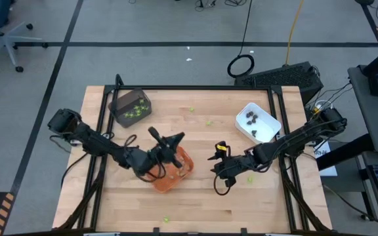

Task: Sort Halloween decoration
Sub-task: Put the green spider toy into the black bin

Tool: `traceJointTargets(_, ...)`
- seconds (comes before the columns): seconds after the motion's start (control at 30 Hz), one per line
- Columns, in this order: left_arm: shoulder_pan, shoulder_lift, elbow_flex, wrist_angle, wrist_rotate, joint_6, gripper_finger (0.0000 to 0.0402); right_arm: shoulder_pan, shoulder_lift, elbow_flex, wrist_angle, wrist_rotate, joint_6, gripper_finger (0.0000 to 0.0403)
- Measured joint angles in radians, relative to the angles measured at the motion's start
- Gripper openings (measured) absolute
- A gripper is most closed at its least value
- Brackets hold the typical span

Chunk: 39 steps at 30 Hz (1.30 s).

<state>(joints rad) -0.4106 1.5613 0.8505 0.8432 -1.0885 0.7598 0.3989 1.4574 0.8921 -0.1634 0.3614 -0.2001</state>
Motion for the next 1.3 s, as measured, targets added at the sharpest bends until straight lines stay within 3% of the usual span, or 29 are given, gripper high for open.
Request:
traceJointTargets(0.2,0.035,-0.187,0.0,-0.227,0.001,-0.232,0.0001,0.0,0.0,0.0,-0.026,-0.001,0.003,0.021)
traceJointTargets(0.37,0.072,-0.369,0.0,-0.651,0.065,-0.595,0.0001,0.0,0.0,0.0,-0.065,-0.001,0.031,0.021)
traceJointTargets(0.5,0.126,-0.499,0.0,-0.963,0.173,-0.855,0.0001,0.0,0.0,0.0,-0.076,-0.001,0.047,0.021)
traceJointTargets(0.7,0.243,-0.637,0.0,-1.309,0.19,-1.078,0.0001,0.0,0.0,0.0,-0.077,-0.001,0.05,0.021)
traceJointTargets(0.87,0.408,-0.689,0.001,-1.56,0.264,-1.325,0.0001,0.0,0.0,0.0,-0.081,-0.001,0.061,0.021)
traceJointTargets(1.03,0.563,-0.669,0.001,-1.714,0.395,-1.383,0.0001,0.0,0.0,0.0,-0.082,-0.001,0.096,0.021)
traceJointTargets(1.3,0.749,-0.609,0.001,-1.728,0.609,-1.297,0.0001,0.0,0.0,0.0,-0.083,-0.001,0.138,0.021)
